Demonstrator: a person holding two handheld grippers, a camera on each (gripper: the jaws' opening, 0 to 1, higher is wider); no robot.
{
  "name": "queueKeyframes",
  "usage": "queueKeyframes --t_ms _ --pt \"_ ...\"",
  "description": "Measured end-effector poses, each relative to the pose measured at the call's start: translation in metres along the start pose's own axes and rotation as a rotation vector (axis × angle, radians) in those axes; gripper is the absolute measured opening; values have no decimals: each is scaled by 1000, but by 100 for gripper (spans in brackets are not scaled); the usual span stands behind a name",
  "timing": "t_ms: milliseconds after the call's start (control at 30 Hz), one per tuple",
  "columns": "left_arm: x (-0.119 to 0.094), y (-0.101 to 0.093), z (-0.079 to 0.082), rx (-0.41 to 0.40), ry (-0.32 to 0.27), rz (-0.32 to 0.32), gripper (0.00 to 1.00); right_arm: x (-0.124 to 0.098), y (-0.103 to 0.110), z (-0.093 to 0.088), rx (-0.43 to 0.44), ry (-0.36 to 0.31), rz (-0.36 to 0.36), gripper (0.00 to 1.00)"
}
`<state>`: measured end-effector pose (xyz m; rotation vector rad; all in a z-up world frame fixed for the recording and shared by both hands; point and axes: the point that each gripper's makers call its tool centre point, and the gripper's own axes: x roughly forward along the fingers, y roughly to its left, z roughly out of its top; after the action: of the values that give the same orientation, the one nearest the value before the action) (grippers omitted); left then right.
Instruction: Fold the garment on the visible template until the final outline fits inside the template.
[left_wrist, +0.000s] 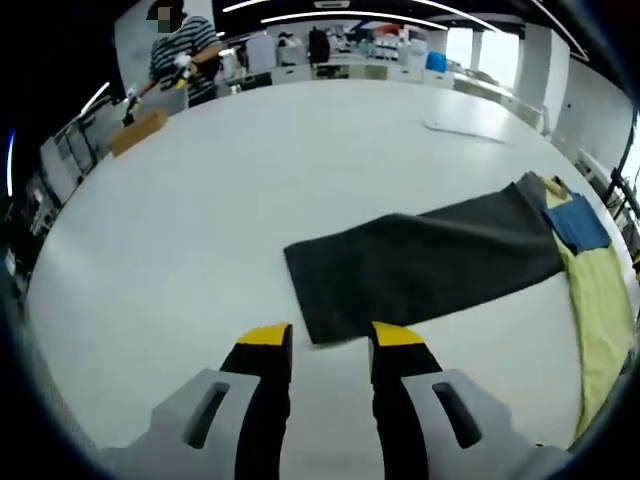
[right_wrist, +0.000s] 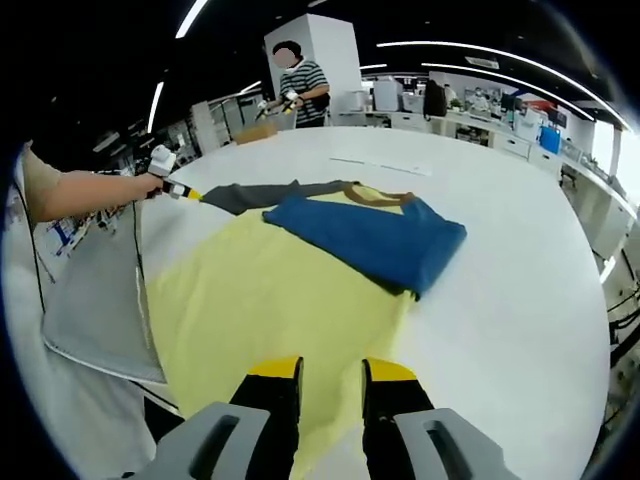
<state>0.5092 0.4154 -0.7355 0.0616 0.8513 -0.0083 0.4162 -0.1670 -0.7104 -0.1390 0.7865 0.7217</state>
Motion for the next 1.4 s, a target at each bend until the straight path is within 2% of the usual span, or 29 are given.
queueKeyframes --t_ms 100,367,567,667,800,867,900,1033,1400 --pt "3 2 -6 12 34 7 26 -1 -1 -3 8 3 -5 19" --pt "5 2 -4 -12 28 3 25 -3 -4 -3 10 9 -15 19" --pt "8 1 -2 -36 22 -11 21 -1 -5 -3 8 12 -16 18" --pt "9 -4 -2 -75 17 -41 15 -1 -5 -3 6 14 -15 18" --pt "8 -5 -4 -94 18 -42 13 0 -5 -3 5 15 -11 18" --pt "8 -4 -4 -96 20 -37 10 0 -5 -3 4 15 -10 18" --pt "6 -4 -5 -89 29 -33 5 0 -6 -2 5 14 -10 18" --pt "5 -5 -5 -80 29 -40 2 1 -5 0 3 8 -5 18" --pt "-7 -7 6 -75 -7 -36 1 1 -2 -4 -2 10 4 17"
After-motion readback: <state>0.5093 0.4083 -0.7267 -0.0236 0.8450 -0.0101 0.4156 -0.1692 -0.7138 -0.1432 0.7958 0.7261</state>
